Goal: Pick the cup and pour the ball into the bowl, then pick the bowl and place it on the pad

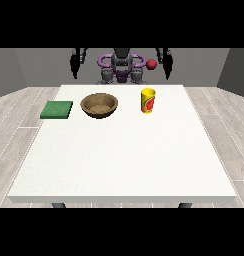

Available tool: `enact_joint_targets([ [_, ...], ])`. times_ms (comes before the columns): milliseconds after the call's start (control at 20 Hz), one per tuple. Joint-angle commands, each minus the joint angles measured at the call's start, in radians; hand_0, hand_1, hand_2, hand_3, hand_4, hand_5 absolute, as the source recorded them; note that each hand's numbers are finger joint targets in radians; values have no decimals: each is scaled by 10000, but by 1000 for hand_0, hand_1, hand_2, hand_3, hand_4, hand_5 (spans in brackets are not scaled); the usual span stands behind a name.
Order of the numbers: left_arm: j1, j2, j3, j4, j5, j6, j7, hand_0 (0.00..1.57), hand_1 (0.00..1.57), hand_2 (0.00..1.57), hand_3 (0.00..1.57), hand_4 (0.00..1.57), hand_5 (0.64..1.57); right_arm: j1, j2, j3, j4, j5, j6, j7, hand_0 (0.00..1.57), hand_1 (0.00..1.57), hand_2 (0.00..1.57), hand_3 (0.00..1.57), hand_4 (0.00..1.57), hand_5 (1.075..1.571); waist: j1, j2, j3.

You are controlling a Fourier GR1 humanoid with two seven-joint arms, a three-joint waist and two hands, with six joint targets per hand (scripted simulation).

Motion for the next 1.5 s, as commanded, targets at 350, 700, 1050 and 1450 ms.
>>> enact_joint_targets([
  [350, 225, -779, -189, -1659, 1338, 426, 2992, 0, 0, 0, 0, 642, 1565, 816, 373, -320, -1372, -1337, -132, 2551, 0, 0, 0, 0, 872, 1539, -355, -3883, 67],
  [700, 156, -810, -998, -3353, 611, 1733, 4938, 0, 0, 0, 0, 600, 1563, 613, 187, 61, -4072, -1226, -892, 5516, 0, 0, 0, 0, 817, 1540, -535, -3566, 61],
  [1050, -1427, -668, -308, -2466, 372, 1216, 2418, 0, 0, 0, 0, 609, 1555, -123, 20, -761, -3535, -1610, -71, 2853, 0, 0, 0, 0, 716, 1540, -625, -398, 64],
  [1450, -2324, -356, 329, -632, -135, 1158, -849, 0, 0, 0, 0, 551, 1487, -1449, 27, -1130, -2649, -1574, 56, 1191, 0, 0, 0, 0, 691, 1543, -857, 2402, 61],
])
